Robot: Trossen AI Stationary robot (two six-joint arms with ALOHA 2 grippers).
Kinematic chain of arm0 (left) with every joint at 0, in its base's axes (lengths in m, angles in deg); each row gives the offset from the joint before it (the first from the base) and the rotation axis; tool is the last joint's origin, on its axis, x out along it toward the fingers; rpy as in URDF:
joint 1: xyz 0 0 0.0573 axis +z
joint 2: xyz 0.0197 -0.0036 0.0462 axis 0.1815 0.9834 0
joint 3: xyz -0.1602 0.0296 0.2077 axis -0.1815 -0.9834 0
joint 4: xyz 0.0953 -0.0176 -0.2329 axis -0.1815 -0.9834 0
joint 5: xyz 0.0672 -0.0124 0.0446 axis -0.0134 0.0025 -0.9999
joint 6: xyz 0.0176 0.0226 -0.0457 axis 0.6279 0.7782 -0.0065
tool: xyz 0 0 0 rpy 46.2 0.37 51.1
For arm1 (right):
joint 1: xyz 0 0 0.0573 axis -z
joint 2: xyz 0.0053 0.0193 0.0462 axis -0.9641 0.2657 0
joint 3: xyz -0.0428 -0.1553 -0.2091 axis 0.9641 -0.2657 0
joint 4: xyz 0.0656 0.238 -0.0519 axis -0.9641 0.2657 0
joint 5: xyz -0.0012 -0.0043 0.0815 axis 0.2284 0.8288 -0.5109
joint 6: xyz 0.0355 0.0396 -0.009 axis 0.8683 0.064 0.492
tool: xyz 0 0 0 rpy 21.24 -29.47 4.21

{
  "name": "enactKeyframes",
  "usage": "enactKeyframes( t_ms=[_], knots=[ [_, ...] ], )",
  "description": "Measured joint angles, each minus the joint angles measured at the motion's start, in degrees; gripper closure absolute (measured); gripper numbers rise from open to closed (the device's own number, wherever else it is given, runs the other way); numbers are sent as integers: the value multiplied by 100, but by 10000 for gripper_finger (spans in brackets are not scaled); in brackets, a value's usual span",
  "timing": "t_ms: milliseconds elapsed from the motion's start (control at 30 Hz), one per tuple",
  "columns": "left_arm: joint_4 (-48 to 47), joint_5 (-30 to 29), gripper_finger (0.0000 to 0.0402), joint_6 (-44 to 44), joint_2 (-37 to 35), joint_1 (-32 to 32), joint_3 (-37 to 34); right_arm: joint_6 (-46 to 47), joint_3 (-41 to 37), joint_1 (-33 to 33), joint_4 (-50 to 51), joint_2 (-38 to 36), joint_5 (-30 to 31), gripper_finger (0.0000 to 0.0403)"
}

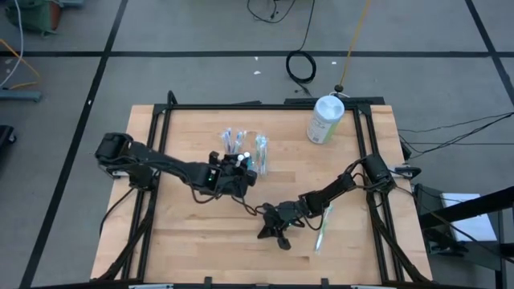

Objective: Pick & Place toothbrushing station
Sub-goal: Put the mouthwash into the transparent organizer

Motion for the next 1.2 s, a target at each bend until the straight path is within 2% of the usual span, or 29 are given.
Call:
enactKeyframes(
  t_ms=[233, 400, 700, 1067, 1200],
  knots=[
    [323, 132, 291, 396, 306, 222, 0, -7, 0, 0, 27, 0, -2, 403],
    [331, 621, 291, 483, 407, 302, 0, -7, 0, 0, 42, 0, 0, 403],
    [412, 837, 273, -563, 586, 501, -2, -20, 0, 0, 20, 2, 0, 403],
    [731, 1100, 223, -672, 709, 574, -2, -26, 0, -2, 15, 4, -2, 403],
    [917, 1064, 206, -1109, 709, 562, -2, -21, 0, -2, 17, 4, -2, 403]
  ],
)
